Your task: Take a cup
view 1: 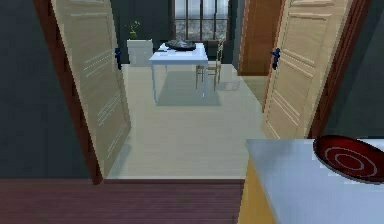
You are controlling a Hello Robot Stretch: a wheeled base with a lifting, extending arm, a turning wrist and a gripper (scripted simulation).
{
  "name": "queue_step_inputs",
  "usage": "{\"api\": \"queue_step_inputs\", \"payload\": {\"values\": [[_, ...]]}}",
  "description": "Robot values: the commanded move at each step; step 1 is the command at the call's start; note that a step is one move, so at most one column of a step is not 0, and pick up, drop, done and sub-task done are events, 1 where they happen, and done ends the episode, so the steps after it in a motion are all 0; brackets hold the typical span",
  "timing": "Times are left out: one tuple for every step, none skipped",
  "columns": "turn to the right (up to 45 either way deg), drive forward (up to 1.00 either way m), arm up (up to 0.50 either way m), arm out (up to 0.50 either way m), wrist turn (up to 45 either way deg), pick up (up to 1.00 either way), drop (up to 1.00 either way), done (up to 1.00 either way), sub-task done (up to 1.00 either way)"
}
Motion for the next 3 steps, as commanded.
{"api": "queue_step_inputs", "payload": {"values": [[0.0, 0.0, 0.0, 0.0, 39.0, 0.0, 0.0, 0.0, 0.0], [0.0, 0.0, 0.0, 0.0, 0.0, 1.0, 0.0, 0.0, 0.0], [0.0, 0.0, 0.0, 0.0, 0.0, 0.0, 0.0, 1.0, 0.0]]}}
